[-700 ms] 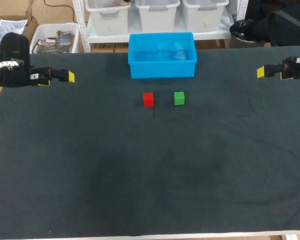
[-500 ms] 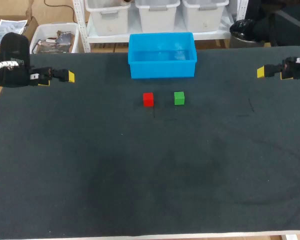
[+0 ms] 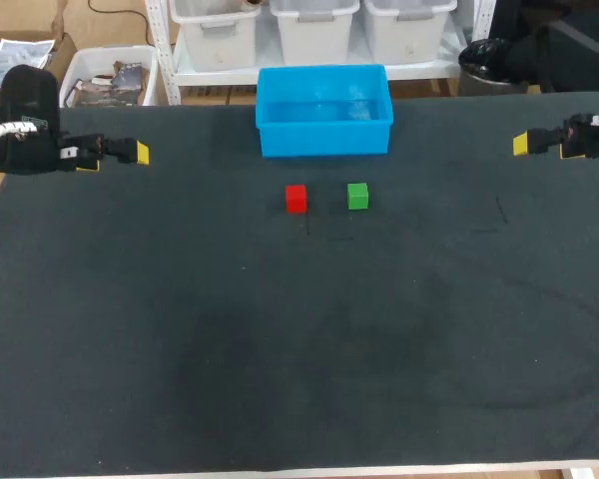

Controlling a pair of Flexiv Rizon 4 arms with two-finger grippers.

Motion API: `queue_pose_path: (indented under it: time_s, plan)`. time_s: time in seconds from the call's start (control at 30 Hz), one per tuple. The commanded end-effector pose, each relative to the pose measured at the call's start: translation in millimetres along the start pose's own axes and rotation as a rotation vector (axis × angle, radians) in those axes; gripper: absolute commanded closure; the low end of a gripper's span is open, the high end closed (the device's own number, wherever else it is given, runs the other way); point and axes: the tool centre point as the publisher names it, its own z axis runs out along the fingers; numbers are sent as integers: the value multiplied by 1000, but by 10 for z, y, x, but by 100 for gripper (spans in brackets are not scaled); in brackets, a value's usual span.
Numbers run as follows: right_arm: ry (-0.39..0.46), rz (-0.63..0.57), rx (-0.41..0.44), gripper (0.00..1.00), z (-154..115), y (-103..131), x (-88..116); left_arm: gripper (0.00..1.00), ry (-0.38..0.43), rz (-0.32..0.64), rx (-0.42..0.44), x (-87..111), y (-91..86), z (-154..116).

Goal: Use the left arm to pick the red cube and place it into the blue plastic box first, then use the right arm to grasp the green cube and put it into the same blue plastic box after the first action is fully finished.

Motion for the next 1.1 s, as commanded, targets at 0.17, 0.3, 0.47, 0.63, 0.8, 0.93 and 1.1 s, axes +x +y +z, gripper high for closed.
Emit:
queue_pose_path:
  time_s: [0.17,0.3,0.47,0.63,0.8,0.93,1.1]
  plan:
    - [0,0,1,0,-2,3,-1,0,9,0,6,1,-11,-17]
    - [0,0,1,0,-2,3,-1,0,27,27,-42,-9,-42,-13]
    - [0,0,1,0,-2,3,-1,0,44,32,-107,-61,-104,39]
    - [0,0,1,0,-2,3,-1,0,66,22,-144,-135,-276,91]
    - [0,0,1,0,-2,3,-1,0,90,24,-180,-203,-468,171]
    - [0,0,1,0,-2,3,-1,0,101,32,-192,-232,-596,254]
    - [0,0,1,0,-2,3,-1,0,124,51,-217,-242,-702,368]
